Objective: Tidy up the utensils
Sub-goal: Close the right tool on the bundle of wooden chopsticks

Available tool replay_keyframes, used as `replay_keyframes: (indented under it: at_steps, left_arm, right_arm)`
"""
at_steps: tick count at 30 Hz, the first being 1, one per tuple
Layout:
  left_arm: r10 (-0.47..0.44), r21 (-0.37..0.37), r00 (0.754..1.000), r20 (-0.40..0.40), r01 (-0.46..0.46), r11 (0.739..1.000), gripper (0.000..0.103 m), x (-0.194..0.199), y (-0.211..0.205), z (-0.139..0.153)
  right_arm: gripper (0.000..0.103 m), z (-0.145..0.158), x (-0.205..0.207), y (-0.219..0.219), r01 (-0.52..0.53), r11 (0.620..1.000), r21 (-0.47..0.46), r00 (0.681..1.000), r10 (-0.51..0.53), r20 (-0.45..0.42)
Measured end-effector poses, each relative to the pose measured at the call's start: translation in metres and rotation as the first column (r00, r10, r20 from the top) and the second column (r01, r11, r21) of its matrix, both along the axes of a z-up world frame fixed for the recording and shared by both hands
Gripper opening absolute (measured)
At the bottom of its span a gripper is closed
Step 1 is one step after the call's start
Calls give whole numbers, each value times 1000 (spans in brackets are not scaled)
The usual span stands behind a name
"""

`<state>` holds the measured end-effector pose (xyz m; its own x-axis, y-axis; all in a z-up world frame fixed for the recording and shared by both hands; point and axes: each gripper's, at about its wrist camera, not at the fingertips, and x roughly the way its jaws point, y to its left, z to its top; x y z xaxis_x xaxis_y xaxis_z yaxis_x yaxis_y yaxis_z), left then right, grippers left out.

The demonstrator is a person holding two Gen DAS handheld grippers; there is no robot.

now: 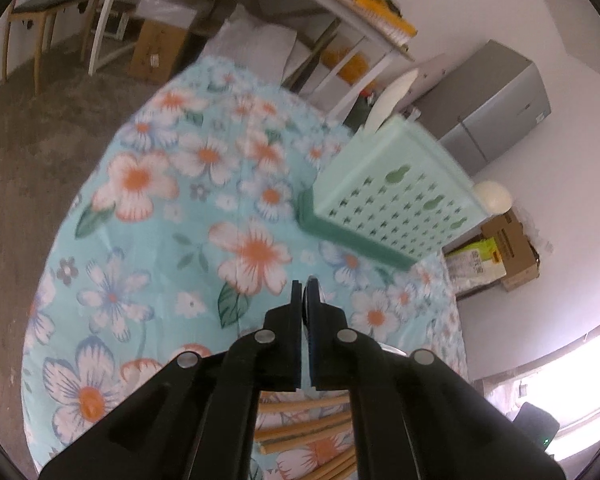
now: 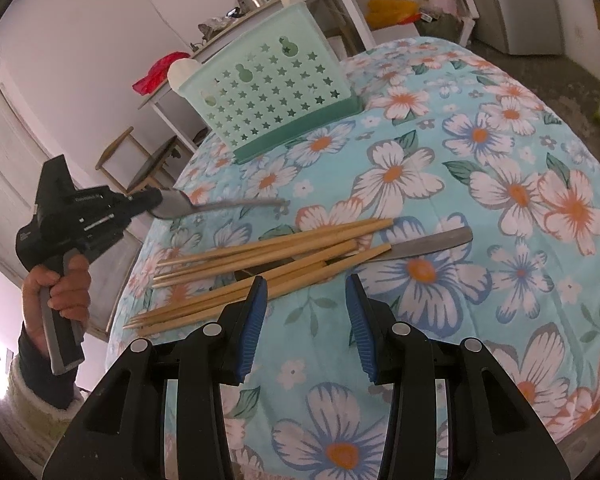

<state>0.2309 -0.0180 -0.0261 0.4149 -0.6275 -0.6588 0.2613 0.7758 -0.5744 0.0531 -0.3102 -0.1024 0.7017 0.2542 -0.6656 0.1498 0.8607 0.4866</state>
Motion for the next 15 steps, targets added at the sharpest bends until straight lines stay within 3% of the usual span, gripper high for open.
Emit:
replay_keyframes:
  at_steps: [8,15]
  left_arm:
    - [37,-50,995,94,-32,998,1,-10,11,20]
    - [54,-59,990,128,-47,997,1,-24,22,21]
  right_arm:
    - [27,-3,2,11,-60,998,36,998,60,-7]
    - [14,-17,14,21,-113,989,96,991,119,-56]
